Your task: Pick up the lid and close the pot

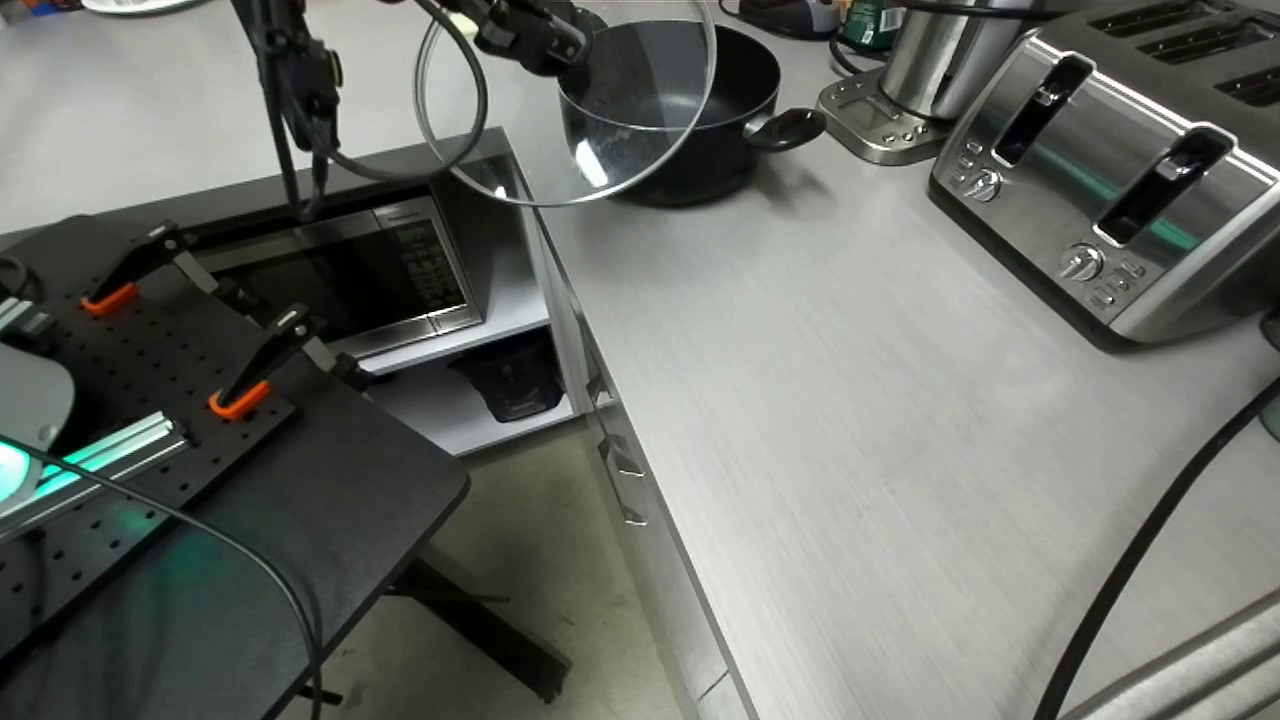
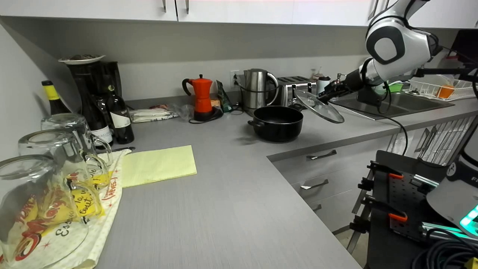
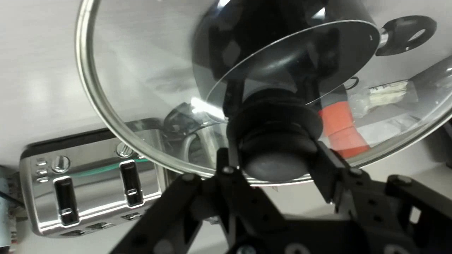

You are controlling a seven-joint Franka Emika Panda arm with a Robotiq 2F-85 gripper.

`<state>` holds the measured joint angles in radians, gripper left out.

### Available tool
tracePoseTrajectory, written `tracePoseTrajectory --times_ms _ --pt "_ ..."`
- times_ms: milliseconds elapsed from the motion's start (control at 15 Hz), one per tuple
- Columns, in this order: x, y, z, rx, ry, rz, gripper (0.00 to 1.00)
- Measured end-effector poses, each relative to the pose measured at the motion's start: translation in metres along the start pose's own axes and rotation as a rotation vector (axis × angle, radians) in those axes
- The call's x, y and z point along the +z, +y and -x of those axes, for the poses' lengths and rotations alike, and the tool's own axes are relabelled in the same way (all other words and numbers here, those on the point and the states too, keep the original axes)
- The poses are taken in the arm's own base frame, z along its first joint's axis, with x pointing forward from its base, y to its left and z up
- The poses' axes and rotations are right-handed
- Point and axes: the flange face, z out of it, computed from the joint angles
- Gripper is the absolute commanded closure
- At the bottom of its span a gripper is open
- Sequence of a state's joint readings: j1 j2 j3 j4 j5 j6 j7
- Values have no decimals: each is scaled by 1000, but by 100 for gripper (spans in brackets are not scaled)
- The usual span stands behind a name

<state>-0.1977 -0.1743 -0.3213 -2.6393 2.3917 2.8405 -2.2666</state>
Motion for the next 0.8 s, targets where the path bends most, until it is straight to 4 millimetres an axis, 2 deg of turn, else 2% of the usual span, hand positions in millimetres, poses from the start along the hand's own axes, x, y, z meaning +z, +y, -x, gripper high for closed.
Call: tracePoseTrajectory --times_ms 200,400,600,800 --pt "-7 -27 -18 -104 -41 -15 75" --pt "-4 -49 -33 -181 -82 -17 75" --pt "6 -63 -46 -238 -118 -11 75" --pt "26 -71 -52 -284 -167 -15 75"
